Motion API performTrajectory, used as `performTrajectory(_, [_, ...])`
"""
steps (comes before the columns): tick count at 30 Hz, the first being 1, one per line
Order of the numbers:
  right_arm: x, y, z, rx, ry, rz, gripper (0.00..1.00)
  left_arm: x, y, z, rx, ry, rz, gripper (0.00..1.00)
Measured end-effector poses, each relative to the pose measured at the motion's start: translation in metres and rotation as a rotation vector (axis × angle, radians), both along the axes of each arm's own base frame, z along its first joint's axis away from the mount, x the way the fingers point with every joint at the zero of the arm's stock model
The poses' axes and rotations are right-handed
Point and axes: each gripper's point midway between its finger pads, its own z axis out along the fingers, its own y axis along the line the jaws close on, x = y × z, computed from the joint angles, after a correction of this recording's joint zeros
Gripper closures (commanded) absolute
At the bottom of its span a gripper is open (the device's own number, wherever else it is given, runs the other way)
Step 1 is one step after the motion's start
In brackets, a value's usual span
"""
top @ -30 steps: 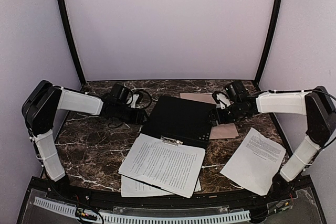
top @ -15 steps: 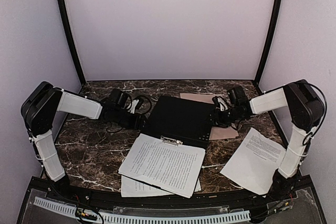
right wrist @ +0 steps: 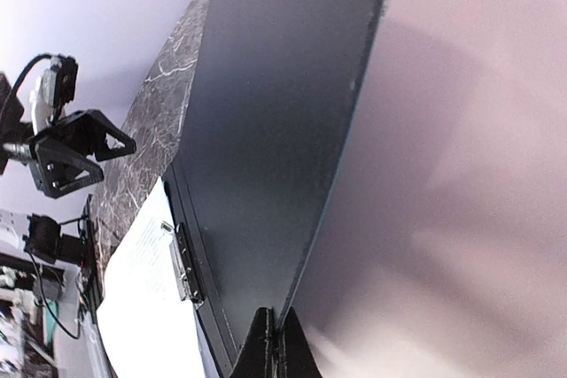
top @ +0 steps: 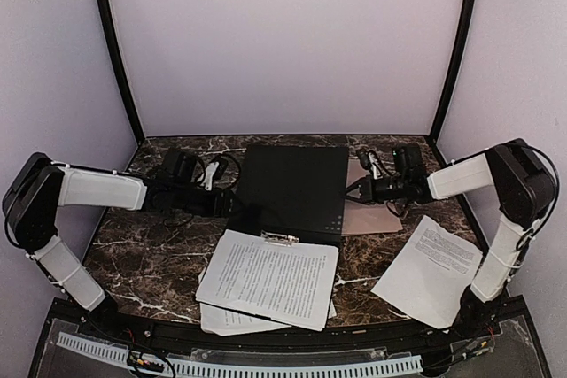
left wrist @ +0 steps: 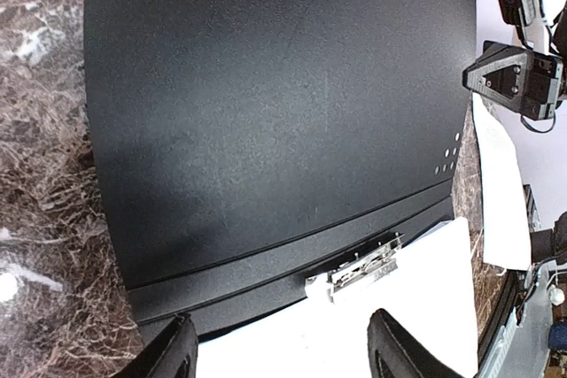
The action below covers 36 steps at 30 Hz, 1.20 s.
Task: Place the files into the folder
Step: Pick up the folder with some files from the center of the board, then pass from the right arm to the left
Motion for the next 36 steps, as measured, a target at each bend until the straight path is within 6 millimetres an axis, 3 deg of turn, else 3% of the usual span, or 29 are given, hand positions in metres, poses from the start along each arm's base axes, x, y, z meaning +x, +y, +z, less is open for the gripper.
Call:
performTrajectory(7, [-0.012, 0.015, 0.051, 0.022, -0.289, 0.157, 1.0, 0.008, 0.01, 0.038, 0.02, -0.148, 0.022, 0.33])
performTrajectory(12, [-0.025, 0.018, 0.062, 0.025, -0.38, 0.272, 1.0, 0.019, 0.024, 0.059, 0.075, -0.275, 0.061, 0.31])
performTrajectory(19, [-0.032, 0.02, 0.083, 0.076, -0.424, 0.386, 1.0, 0.039, 0.068, 0.09, 0.127, -0.447, 0.167, 0.29])
performTrajectory(24, [-0.03, 0.017, 0.088, 0.114, -0.417, 0.429, 1.0, 0.054, 0.083, 0.079, 0.108, -0.456, 0.16, 0.27])
performTrajectory(32, [-0.029, 0.014, 0.082, 0.163, -0.379, 0.473, 1.0, 0.059, 0.049, 0.048, 0.003, -0.428, -0.037, 0.27])
performTrajectory(36, [-0.03, 0.014, 0.082, 0.179, -0.368, 0.487, 1.0, 0.07, 0.038, 0.039, -0.033, -0.417, -0.103, 0.27])
